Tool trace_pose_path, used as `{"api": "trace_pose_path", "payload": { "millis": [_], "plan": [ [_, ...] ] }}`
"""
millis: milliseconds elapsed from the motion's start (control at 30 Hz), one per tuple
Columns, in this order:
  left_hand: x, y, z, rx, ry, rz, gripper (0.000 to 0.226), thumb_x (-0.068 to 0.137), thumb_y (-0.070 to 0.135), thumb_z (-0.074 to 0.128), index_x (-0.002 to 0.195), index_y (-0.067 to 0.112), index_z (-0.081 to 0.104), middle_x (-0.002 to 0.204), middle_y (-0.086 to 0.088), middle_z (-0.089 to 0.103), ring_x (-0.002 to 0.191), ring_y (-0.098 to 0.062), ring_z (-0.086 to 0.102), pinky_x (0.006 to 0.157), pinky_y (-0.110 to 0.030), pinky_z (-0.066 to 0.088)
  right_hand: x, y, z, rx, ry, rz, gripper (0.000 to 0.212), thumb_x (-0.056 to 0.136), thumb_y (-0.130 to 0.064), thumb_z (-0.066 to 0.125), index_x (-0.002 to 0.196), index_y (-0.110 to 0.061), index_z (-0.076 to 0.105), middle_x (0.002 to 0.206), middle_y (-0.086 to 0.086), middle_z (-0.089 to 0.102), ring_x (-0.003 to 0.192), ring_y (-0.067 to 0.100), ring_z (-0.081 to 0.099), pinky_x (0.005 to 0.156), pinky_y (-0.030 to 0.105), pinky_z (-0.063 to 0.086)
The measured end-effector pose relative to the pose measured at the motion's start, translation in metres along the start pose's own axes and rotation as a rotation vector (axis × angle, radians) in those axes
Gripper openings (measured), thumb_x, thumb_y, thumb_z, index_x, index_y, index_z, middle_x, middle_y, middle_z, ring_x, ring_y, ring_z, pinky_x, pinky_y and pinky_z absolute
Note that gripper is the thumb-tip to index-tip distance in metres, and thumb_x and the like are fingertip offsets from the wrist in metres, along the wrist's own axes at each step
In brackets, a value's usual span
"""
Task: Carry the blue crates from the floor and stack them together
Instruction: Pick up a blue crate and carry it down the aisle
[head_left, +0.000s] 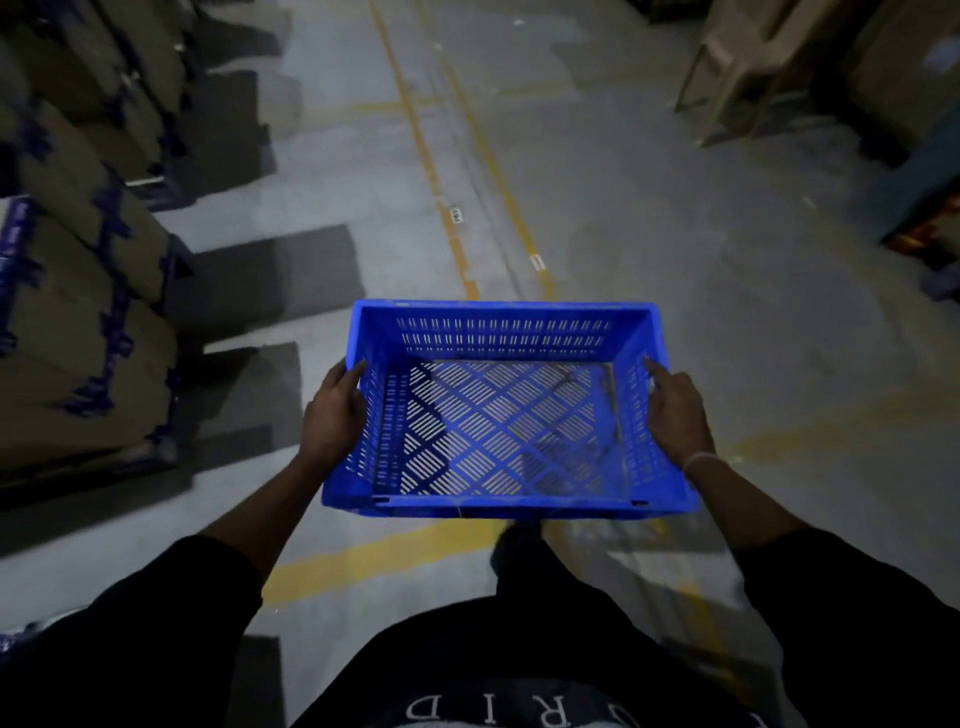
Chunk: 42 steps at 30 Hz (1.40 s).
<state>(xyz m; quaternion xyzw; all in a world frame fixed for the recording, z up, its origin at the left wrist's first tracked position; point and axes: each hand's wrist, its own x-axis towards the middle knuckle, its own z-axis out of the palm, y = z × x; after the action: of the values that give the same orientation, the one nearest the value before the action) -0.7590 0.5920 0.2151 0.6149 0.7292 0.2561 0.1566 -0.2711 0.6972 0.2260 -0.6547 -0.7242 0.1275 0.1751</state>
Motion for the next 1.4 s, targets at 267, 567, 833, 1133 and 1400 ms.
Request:
{"api": "trace_pose_path", "payload": {
  "millis": [267,567,833,1133,1400],
  "plan": [
    [0.132,-0.035,-0.017,-0.033,0.059,-0.125,0.055,0.097,0.024,0.054,0.150,0.022,0.043,0.152,-0.008,0.045,0.115,-0.026,0.062,0.089,-0.048,0.056,0.191,-0.058,0.053,0.050,-0.042,-0.102,0.047,0.097,-0.005,0.047,0.144,-0.011,0.047,0.103,0.027,0.051,0.089,0.047,0.055,0.081,0.047,0.047],
    [0.278,-0.077,-0.055,-0.056,0.178,-0.228,0.052,0.098,0.012,0.059,0.149,0.017,0.048,0.153,-0.009,0.045,0.125,-0.025,0.057,0.095,-0.042,0.052,0.393,-0.147,0.079,0.067,-0.106,-0.212,0.046,0.098,-0.008,0.046,0.144,-0.013,0.048,0.101,0.022,0.052,0.089,0.044,0.056,0.081,0.046,0.050],
    [0.435,-0.177,-0.083,-0.009,0.200,-0.291,0.057,0.089,0.005,0.066,0.144,0.013,0.055,0.148,-0.015,0.052,0.119,-0.036,0.063,0.089,-0.049,0.054,0.559,-0.246,0.157,0.100,-0.134,-0.259,0.044,0.097,-0.009,0.044,0.140,-0.010,0.051,0.101,0.022,0.053,0.092,0.042,0.056,0.083,0.044,0.048],
    [0.626,-0.280,-0.161,0.007,0.150,-0.219,0.068,0.085,0.000,0.069,0.149,0.015,0.050,0.155,-0.012,0.045,0.113,-0.038,0.066,0.087,-0.050,0.058,0.722,-0.371,0.223,0.101,-0.097,-0.241,0.044,0.096,-0.008,0.048,0.140,-0.014,0.052,0.101,0.020,0.053,0.090,0.042,0.057,0.081,0.043,0.049],
    [0.808,-0.353,-0.184,0.027,0.100,-0.180,0.067,0.085,0.001,0.069,0.148,0.013,0.050,0.153,-0.013,0.046,0.109,-0.040,0.067,0.084,-0.050,0.057,0.878,-0.445,0.267,0.139,-0.068,-0.183,0.042,0.097,-0.005,0.048,0.138,-0.012,0.054,0.104,0.019,0.053,0.092,0.041,0.058,0.082,0.040,0.047]
  ]
}}
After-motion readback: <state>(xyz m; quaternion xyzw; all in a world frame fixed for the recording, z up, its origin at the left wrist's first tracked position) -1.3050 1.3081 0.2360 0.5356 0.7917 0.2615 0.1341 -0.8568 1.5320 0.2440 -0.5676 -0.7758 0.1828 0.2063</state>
